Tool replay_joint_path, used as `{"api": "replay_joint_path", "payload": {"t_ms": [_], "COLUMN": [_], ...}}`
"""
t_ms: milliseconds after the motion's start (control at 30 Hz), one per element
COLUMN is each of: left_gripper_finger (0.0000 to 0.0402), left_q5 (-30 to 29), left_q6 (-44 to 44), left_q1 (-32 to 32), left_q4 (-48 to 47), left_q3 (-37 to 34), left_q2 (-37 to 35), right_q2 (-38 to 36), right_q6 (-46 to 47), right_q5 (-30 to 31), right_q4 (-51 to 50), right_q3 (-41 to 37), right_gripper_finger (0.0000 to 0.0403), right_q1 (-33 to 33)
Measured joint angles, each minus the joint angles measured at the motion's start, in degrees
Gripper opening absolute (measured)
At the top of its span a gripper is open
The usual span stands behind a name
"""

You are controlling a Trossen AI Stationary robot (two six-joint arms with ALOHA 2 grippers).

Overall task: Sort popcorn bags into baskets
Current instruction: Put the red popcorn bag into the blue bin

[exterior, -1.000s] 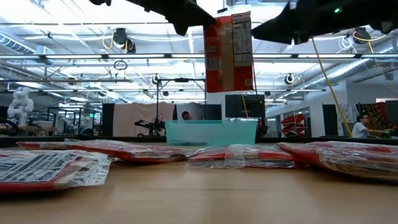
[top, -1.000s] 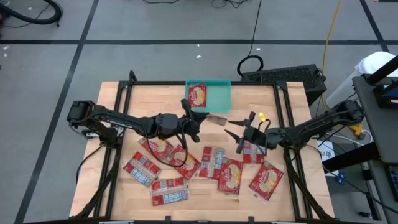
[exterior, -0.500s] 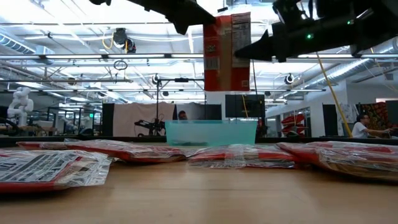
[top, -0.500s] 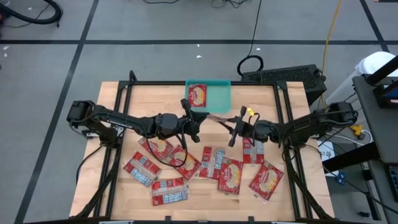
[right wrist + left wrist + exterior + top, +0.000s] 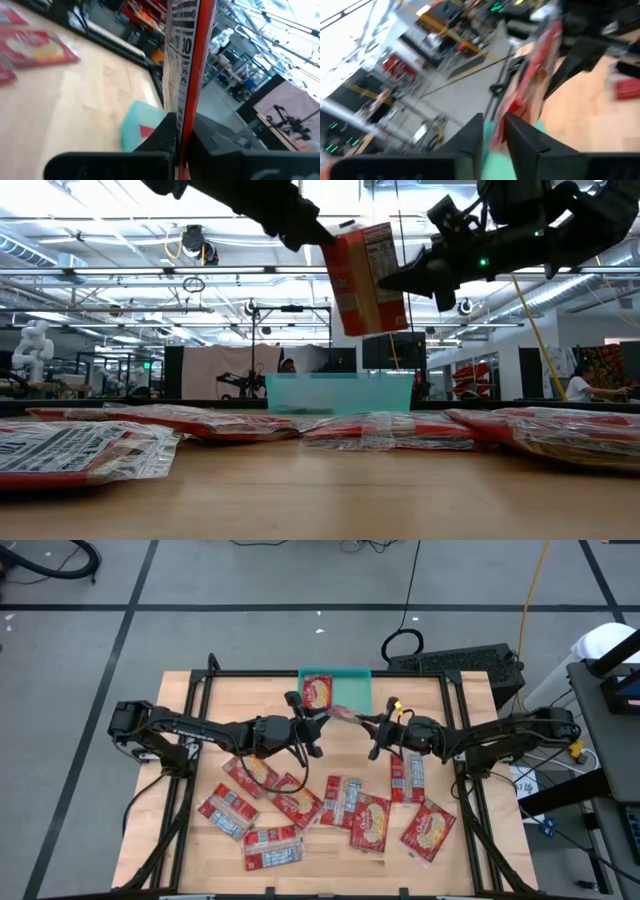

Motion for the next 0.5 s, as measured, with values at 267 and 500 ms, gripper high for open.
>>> {"api": "replay_joint_path", "payload": {"t_ms": [267,500], "left_gripper_finger": [0.0176,0.0195], "left_q5": [-9.59,1.79], "left_q6": [-11.77,-25.41], "left_q1": [0.32,2.94], "left_q4": [-4.36,-8.66], "left_q3": [0.04,0.02], "left_q2": [-0.66,-0.61], "right_q2": [-7.17,-9.26], "right_q6": [-20.53,-36.49], "right_q5": [-0.29,-11.28], "right_q4": [-11.89,-17.10], "right_q3": [0.04,0.07], "right_gripper_finger": [0.0006,0.0005], "right_q1": [-2.45,-8.20]}}
